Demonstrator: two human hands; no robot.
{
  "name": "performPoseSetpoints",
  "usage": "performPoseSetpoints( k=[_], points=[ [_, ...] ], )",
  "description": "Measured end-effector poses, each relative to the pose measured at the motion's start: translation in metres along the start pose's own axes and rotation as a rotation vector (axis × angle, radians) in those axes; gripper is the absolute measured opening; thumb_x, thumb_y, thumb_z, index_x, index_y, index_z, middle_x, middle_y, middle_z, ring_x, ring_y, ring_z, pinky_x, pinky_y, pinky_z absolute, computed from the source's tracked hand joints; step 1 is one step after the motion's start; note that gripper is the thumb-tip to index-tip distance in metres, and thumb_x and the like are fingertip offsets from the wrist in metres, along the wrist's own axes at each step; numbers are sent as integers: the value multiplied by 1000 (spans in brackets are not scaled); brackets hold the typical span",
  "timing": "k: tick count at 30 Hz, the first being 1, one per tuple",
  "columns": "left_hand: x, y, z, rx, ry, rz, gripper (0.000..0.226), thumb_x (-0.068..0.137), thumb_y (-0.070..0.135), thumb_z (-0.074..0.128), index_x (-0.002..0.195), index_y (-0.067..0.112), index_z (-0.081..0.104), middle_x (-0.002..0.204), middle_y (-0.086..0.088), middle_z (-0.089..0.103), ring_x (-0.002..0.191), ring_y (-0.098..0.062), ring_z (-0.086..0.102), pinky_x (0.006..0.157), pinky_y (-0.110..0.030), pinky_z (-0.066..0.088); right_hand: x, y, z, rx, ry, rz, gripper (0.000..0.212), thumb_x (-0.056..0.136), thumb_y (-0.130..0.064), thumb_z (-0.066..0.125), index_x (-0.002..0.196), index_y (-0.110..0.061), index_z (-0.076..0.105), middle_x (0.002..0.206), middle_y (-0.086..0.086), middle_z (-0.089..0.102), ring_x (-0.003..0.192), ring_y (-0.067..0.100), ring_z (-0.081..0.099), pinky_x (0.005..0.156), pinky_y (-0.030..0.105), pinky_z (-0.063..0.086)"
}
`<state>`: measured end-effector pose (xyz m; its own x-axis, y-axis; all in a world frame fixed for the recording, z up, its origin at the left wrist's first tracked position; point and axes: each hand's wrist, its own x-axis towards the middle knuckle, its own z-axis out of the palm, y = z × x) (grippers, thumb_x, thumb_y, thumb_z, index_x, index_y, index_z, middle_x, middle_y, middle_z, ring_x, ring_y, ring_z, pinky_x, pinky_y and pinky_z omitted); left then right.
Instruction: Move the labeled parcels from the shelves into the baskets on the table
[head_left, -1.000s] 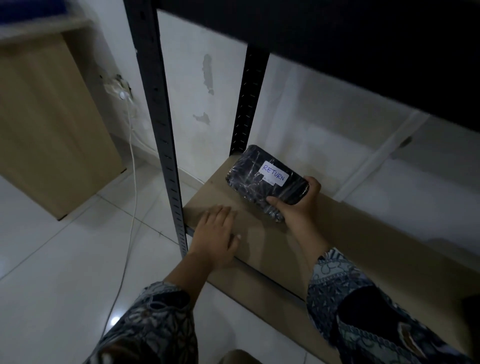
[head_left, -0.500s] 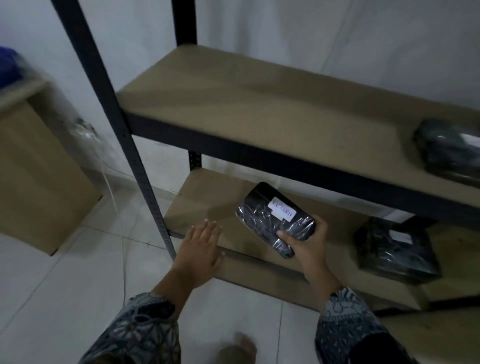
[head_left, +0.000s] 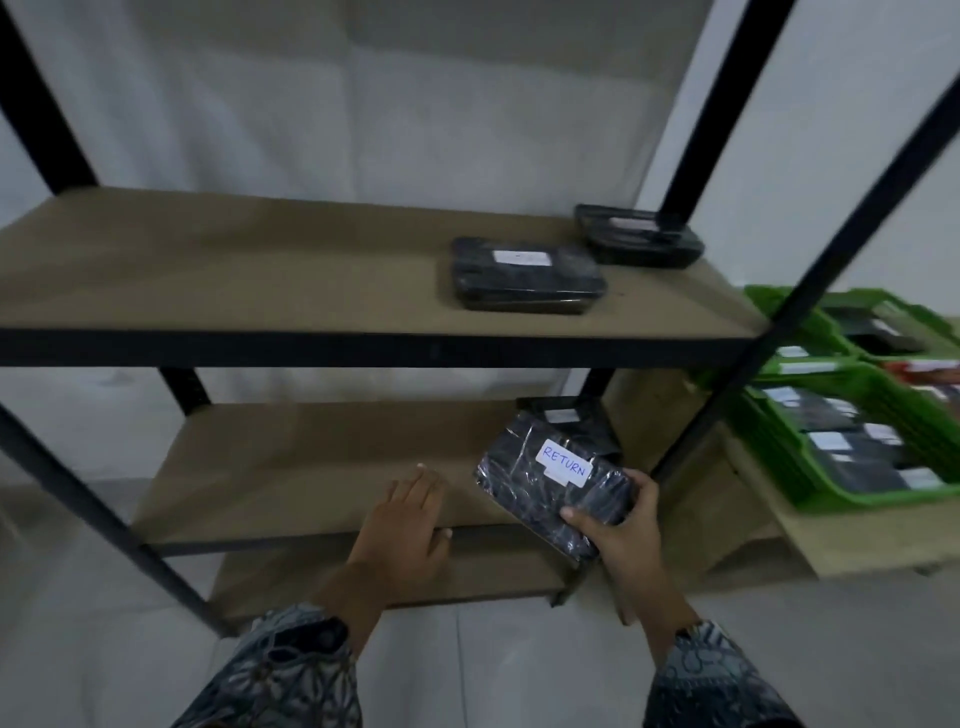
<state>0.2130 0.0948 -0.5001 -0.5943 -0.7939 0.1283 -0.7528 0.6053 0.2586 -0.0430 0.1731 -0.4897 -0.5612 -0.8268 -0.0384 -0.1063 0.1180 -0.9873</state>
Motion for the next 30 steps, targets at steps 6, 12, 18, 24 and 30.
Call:
performPoseSetpoints(
  k=[6, 12, 18, 24, 30],
  points=[
    [45, 123, 23, -54, 7, 84, 62, 77, 38, 38, 127, 5, 54, 131, -13, 55, 124, -33, 49, 99, -50, 41, 5, 1, -130, -58, 87, -18, 82, 56, -2, 89, 119, -21, 39, 112, -5, 57, 100, 9, 59, 84, 31, 50],
    [93, 252, 44, -105, 80, 142, 61, 81, 34, 46, 135, 7, 47, 141, -10, 46, 134, -29, 36, 108, -47, 28, 17, -11, -252, -51, 225, -64, 79, 57, -1, 88, 118, -15, 39, 104, -13, 53, 95, 8, 57, 86, 33, 49],
    [134, 343, 70, -148, 59, 231, 69, 83, 44, 29, 142, 10, 36, 149, -8, 35, 141, -25, 22, 113, -44, 20, 38, -17, -342, -84, 361, -110, 76, 60, -3, 87, 115, -18, 37, 101, -12, 53, 97, 16, 57, 85, 31, 47],
    [193, 408, 84, -154, 38, 325, 67, 84, 40, 34, 145, 13, 29, 152, -6, 27, 143, -22, 14, 114, -41, 11, 80, -13, -407, -84, 465, -103, 82, 59, -9, 88, 121, -15, 36, 117, 3, 53, 107, 22, 58, 93, 40, 51],
    [279, 458, 109, -188, 31, 374, 66, 84, 40, 37, 144, 14, 30, 151, -5, 29, 142, -23, 16, 115, -41, 13, 143, -6, -463, -80, 553, -79, 78, 60, -10, 88, 116, -22, 36, 116, 3, 54, 104, 20, 57, 92, 41, 51]
  ],
)
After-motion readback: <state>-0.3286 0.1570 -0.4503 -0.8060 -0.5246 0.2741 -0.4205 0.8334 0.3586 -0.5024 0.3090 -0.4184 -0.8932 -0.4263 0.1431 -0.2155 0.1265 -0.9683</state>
